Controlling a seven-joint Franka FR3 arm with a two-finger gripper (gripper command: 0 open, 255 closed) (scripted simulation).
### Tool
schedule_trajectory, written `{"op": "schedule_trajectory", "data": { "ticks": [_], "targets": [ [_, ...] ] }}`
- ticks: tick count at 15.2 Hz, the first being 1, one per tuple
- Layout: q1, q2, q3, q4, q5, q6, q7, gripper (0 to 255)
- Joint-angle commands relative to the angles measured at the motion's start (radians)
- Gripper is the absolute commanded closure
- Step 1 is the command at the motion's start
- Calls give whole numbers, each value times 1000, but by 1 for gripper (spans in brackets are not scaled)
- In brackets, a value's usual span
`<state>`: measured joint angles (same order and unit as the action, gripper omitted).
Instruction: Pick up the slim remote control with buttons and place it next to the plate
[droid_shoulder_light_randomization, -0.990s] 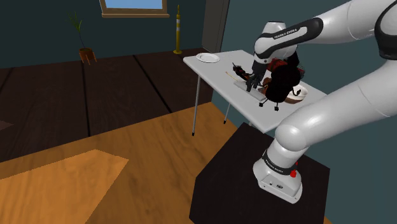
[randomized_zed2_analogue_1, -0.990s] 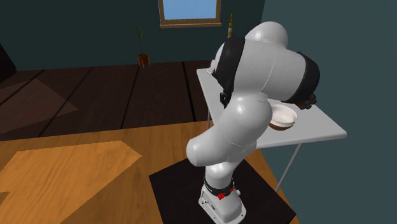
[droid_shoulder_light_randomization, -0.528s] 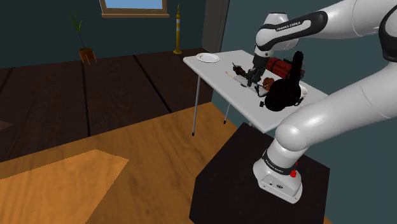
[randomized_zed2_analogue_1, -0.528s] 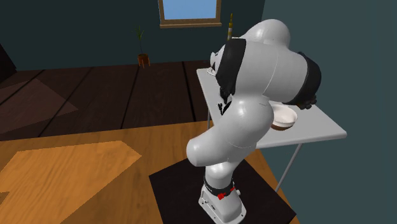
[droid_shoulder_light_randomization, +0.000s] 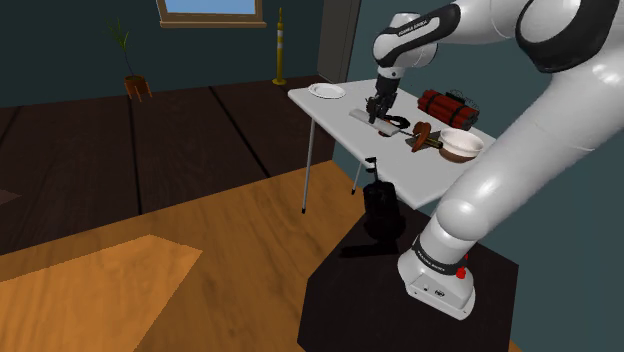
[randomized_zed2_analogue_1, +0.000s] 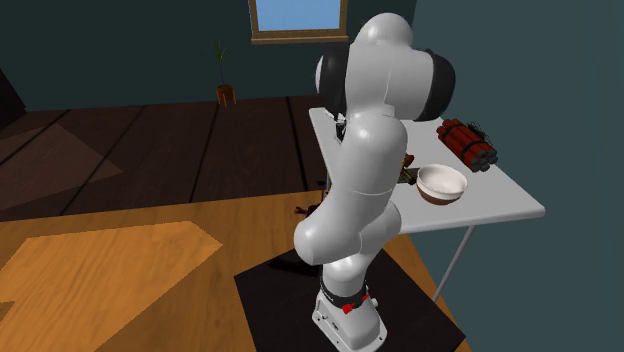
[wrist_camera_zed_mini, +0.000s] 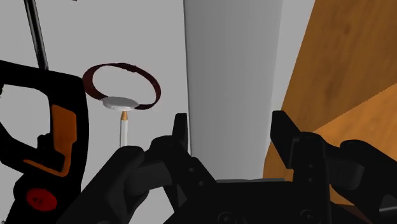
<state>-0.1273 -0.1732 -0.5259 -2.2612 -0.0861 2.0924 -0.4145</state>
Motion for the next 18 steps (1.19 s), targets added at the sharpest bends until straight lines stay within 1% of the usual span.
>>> {"op": "schedule_trajectory", "data": {
  "ticks": [1,5,9,14,16,18],
  "targets": [
    [19,88,-4,83,51,-4,-17,255],
    [29,254,-1,258,146,-36,-51,255],
    [12,420,16,457,232,-92,-74,255],
    [-41,635,48,757,318,-196,-79,255],
    [-72,730,64,903,346,-251,-72,255],
    [-110,835,81,1076,373,-318,-59,255]
  ]
}}
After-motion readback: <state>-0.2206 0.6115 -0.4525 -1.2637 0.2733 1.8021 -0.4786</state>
